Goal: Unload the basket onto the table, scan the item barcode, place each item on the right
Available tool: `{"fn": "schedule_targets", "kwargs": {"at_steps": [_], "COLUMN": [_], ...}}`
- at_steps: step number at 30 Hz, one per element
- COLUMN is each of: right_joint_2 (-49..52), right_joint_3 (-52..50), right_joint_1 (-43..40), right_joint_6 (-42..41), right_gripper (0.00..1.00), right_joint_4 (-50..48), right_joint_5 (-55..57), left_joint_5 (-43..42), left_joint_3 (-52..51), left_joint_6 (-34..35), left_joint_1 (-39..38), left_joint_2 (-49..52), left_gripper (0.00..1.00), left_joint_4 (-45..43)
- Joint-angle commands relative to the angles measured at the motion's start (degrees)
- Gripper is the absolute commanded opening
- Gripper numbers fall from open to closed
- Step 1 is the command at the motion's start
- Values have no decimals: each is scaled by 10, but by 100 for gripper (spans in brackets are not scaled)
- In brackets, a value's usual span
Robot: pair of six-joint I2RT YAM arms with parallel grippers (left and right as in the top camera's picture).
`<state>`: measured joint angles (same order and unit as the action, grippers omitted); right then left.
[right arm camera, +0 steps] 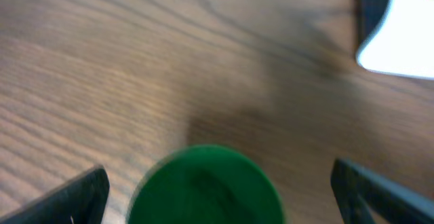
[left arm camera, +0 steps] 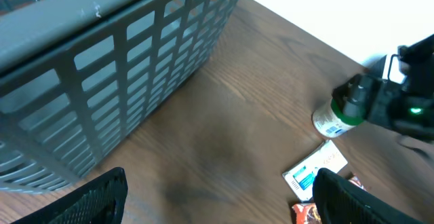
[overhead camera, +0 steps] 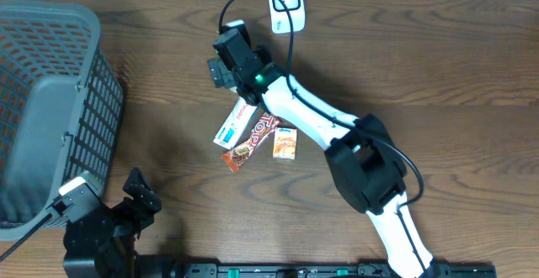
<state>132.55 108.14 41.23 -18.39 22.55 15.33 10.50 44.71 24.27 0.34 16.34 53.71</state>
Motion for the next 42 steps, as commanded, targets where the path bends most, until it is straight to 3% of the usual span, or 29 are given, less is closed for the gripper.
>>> {"fn": "schedule_targets", "kwargs": {"at_steps": [1, 7, 13, 23, 30, 42], "right_joint_2": [-55, -52, -29, 53, 67, 67], "right_joint_3": [98, 216, 229, 230, 230, 238], "right_joint_1": [-5, -21, -41, -23, 0, 2], "right_joint_6": [-54, -84, -135, -203, -244, -238], "right_gripper": [99, 99, 99, 99, 98, 99], "right_joint_4": [105, 242, 287, 248, 232, 213], "right_joint_5": [-24, -64, -150, -193, -93, -61], "left_joint_5": [3, 3, 3, 3, 3, 3], "left_joint_3": [3, 3, 3, 3, 3, 3], "left_joint_6": [7, 7, 7, 7, 7, 7], "left_joint_1": [3, 3, 3, 3, 3, 3], "left_joint_2": [-3, -3, -3, -3, -3, -3], "left_gripper": [88, 88, 88, 88, 87, 88], "left_joint_4": [1, 1, 1, 1, 1, 1]}}
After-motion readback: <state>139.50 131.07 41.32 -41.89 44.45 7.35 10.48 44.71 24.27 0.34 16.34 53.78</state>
